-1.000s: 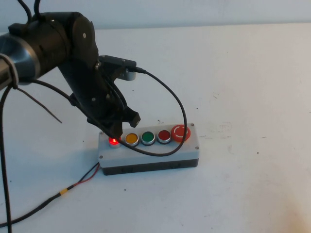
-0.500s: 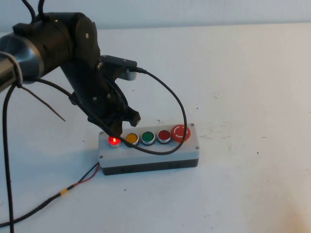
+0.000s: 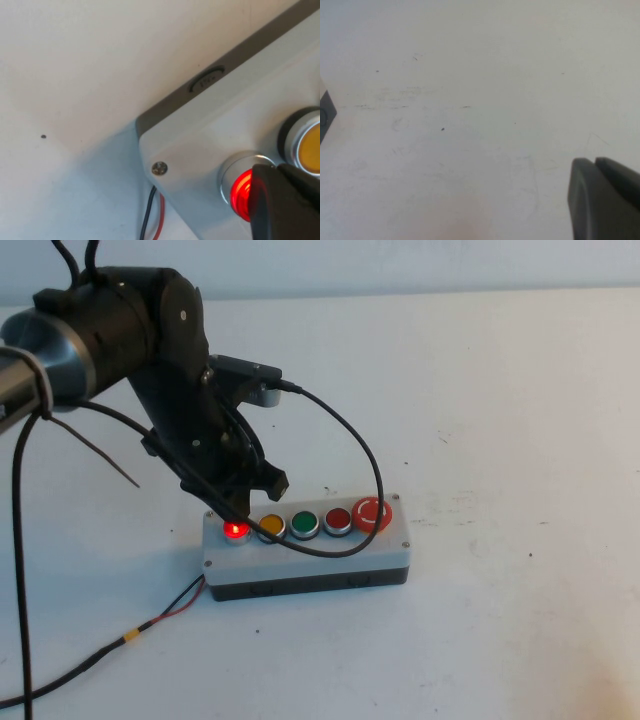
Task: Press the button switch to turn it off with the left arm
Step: 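Press the lit red button on the button box to turn it off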
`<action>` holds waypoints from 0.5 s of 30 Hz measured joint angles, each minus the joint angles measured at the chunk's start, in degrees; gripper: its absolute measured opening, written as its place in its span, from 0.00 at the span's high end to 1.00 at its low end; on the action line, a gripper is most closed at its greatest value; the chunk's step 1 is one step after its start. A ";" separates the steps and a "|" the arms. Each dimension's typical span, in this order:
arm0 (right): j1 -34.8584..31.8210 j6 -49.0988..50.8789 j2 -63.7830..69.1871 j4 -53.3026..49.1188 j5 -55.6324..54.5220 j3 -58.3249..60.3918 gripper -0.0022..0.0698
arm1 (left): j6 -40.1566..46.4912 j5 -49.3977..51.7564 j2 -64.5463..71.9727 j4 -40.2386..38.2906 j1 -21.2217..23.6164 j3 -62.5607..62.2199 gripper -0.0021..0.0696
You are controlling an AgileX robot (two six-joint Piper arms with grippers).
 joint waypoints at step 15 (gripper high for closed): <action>0.00 0.00 0.00 0.00 0.00 0.00 0.99 | 0.74 0.46 0.28 0.10 0.00 -0.60 0.98</action>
